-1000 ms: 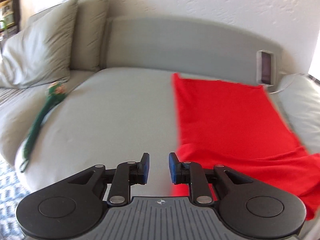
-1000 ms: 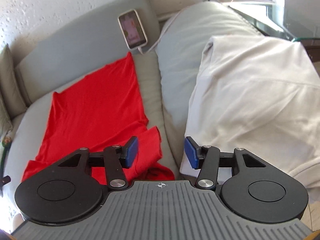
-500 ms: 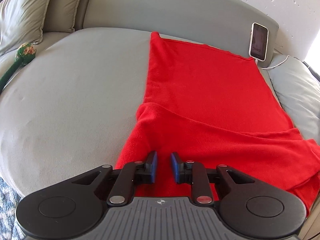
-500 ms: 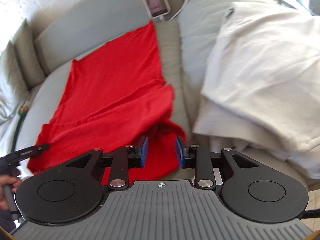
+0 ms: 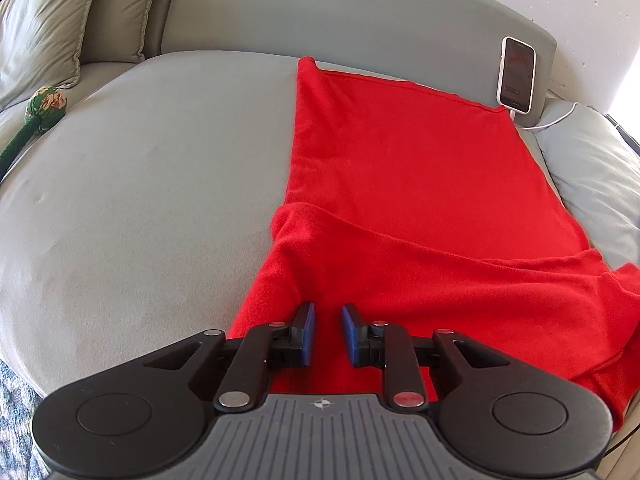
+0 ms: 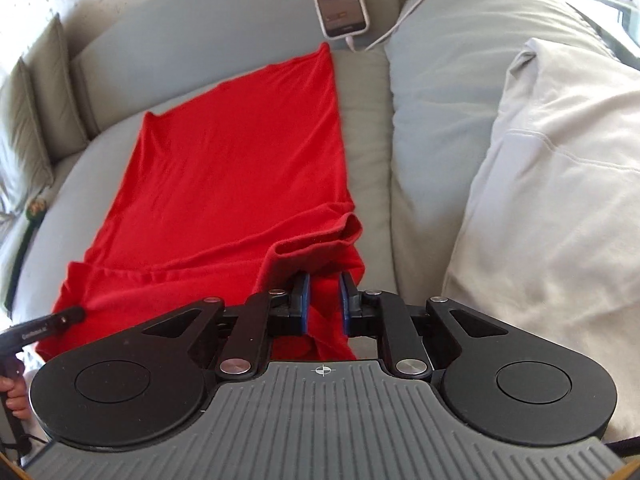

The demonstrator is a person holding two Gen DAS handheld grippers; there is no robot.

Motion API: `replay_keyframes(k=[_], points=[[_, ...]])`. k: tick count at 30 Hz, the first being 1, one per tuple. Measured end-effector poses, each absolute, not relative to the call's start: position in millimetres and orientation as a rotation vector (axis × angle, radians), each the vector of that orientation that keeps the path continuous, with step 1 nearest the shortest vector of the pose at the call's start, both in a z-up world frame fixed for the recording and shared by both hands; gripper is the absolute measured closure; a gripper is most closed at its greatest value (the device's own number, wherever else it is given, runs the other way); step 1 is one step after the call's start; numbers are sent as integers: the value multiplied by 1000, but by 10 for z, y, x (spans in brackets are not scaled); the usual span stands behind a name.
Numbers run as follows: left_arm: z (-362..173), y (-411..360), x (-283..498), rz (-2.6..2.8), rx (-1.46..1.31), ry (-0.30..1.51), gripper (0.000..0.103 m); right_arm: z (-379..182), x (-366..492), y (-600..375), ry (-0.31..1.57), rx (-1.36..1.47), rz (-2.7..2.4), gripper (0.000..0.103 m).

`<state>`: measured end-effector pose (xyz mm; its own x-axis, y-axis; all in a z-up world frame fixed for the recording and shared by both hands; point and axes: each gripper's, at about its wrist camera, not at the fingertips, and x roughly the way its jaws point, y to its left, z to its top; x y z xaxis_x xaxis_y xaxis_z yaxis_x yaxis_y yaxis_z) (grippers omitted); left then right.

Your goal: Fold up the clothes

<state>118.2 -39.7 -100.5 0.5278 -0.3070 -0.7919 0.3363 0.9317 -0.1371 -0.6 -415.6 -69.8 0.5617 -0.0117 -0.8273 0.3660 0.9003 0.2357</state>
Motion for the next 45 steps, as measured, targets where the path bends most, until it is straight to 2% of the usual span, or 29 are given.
replay_keyframes(k=[5,7,9,12,15,27,30,35,37,38,39,40,42,45], points=[[-1009,-389,1194,-384,30,940,80,-918,-15,-4038,1151,166,-302,87],[-1013,-394,1187,-385,34,937,80,-955,-120,-4004,1186,62,-348,101],[-1015,-389,1185,-386,33,936,80,-873,-244,-3983,1167,70,-356,100],[-1018,-381,1179,-386,29,935,80,-642,-463,-3958,1055,175,-306,93],[-1022,-387,1169,-385,35,932,80,-565,-600,-3932,963,317,-164,95],[-1026,-391,1197,-383,34,944,80,-761,-230,-3658,925,102,-98,96],[-1027,-383,1191,-384,33,945,80,-920,-116,-3629,1005,14,-147,98],[-1012,-378,1179,-385,34,946,80,-918,-240,-3700,1127,-31,-400,93],[-916,-379,1127,-386,43,940,83,-765,-345,-3751,1122,49,-401,92],[-849,-361,1083,-393,27,930,87,-672,-397,-3774,1111,101,-390,90],[-780,-335,1040,-406,2,912,87,-560,-441,-3781,1091,141,-376,82],[-712,-315,1001,-420,-20,891,87,-451,-475,-3769,1058,165,-357,70],[-603,-357,988,-440,-14,844,87,-281,-493,-3739,975,189,-317,60],[-608,-626,1099,-462,91,821,86,-220,-299,-3709,872,216,-233,60]])
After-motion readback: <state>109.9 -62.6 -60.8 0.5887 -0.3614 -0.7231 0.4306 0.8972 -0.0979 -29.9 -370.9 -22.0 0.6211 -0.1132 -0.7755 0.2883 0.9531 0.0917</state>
